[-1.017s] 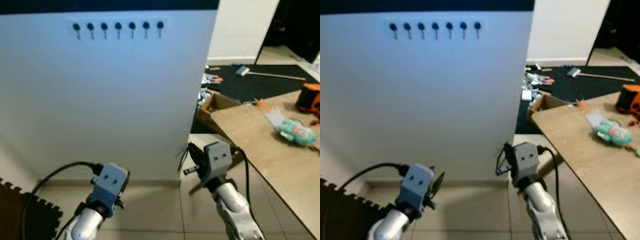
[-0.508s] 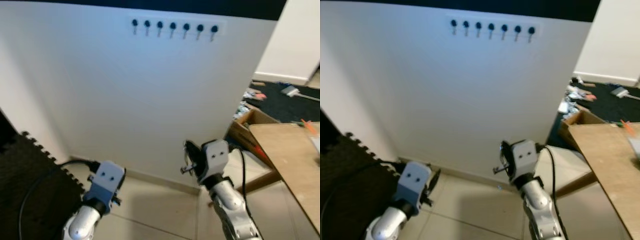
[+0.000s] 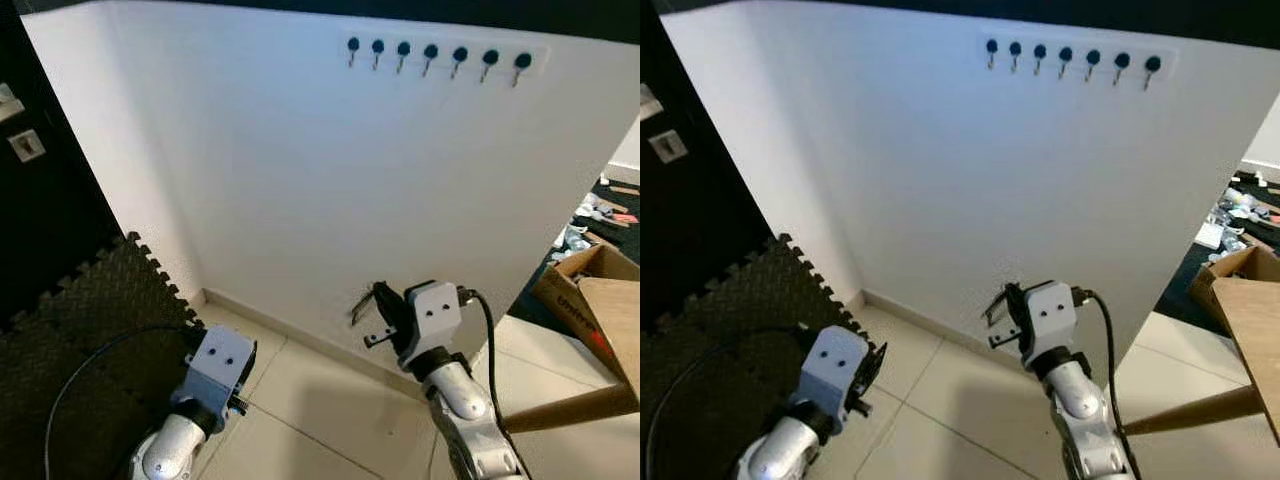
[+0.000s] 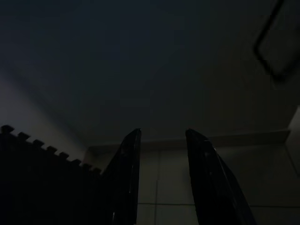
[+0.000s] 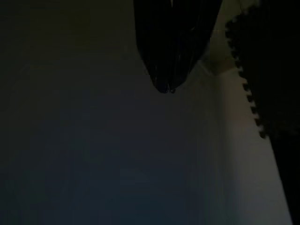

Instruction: Hang keys on a hook

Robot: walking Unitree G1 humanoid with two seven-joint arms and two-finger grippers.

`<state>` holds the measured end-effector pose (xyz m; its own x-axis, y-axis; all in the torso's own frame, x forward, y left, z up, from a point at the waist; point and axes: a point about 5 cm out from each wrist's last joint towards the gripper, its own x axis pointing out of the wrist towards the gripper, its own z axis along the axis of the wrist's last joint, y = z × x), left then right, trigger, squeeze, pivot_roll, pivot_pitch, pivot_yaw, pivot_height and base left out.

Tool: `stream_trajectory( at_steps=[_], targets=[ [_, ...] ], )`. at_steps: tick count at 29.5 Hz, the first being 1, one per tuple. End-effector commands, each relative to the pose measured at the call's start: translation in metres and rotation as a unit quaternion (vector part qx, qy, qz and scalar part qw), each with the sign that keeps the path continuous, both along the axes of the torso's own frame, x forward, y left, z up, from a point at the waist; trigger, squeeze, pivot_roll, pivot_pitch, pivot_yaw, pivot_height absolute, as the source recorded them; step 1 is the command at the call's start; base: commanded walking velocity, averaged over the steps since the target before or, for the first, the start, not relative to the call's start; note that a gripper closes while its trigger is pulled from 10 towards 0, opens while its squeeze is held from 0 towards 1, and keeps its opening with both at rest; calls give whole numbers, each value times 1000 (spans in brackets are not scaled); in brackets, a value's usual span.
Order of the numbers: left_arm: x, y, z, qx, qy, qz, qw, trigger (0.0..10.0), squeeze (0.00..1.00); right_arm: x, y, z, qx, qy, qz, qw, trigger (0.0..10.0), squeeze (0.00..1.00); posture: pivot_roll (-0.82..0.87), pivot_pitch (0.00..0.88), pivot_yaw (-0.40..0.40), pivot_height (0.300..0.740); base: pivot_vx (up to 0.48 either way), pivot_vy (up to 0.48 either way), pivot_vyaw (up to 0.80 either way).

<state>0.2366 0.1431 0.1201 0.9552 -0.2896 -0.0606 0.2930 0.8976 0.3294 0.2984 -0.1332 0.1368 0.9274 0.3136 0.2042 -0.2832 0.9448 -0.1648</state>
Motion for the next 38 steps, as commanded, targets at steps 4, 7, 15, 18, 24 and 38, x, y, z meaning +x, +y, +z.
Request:
stream_trajectory(
  at_steps=[4,7,15,18,24,38],
  targets=[
    [-1,1,-4,-1,8,6,1000,10000,0,-1,0,-4,17,9,-2,1000,10000,0,147,111,-20,740,0,0,0],
    [0,2,-4,-2,9,6,1000,10000,0,-1,0,-4,18,12,-4,1000,10000,0,145,113,-19,740,0,0,-240],
    [2,1,-3,-7,9,0,1000,10000,0,1,-3,-3,15,11,-7,1000,10000,0,139,108,-15,740,0,0,-682],
    [3,2,-2,-16,9,4,1000,10000,0,2,-4,-3,16,10,-10,1000,10000,0,139,104,-15,740,0,0,0],
    [5,0,1,-18,5,6,1000,10000,0,1,-1,-3,16,9,-10,1000,10000,0,144,101,-13,740,0,0,0],
    [15,0,23,-28,-49,10,998,10000,0,2,8,4,15,-10,3,1000,10000,0,147,95,-9,740,26,0,0]
  ],
)
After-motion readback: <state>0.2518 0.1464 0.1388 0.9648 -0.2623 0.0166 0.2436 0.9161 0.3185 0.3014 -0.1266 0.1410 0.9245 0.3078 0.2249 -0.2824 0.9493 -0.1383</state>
